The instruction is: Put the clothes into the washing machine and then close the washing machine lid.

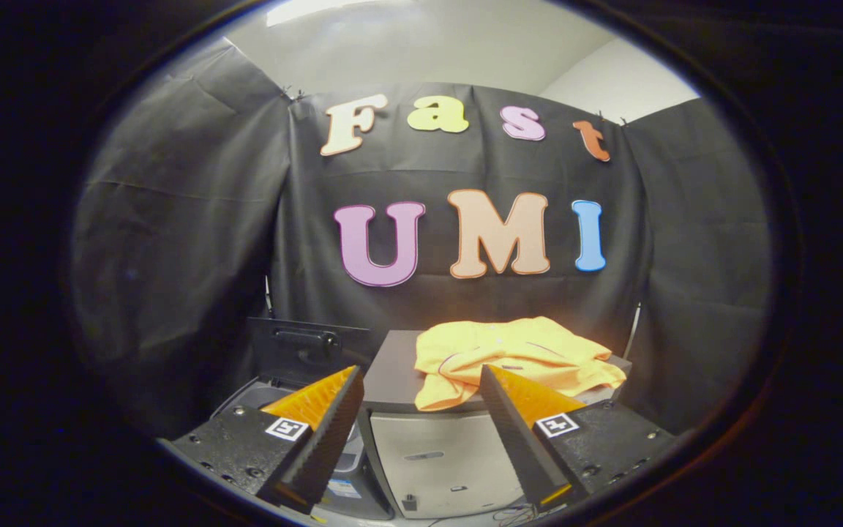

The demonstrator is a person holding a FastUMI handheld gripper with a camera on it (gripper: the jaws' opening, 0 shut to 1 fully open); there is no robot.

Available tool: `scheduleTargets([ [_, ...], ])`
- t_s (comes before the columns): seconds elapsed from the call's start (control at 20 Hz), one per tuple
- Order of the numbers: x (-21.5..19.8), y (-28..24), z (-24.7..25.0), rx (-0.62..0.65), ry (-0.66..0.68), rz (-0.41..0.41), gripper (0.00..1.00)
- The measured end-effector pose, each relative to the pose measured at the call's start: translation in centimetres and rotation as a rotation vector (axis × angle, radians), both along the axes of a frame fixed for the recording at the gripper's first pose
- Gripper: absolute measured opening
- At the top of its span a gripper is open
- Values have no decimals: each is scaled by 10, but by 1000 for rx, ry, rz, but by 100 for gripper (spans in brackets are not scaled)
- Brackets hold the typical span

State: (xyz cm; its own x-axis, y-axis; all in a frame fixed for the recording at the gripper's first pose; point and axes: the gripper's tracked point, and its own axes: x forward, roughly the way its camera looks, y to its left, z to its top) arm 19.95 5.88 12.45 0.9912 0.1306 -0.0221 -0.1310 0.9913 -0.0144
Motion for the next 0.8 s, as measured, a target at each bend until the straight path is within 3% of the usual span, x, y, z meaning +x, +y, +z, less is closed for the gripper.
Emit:
scheduleTargets([
  [0.4,76,-55,14,-73,66,-46,97],
  [0.8,150,-118,-10,-73,186,-101,98],
])
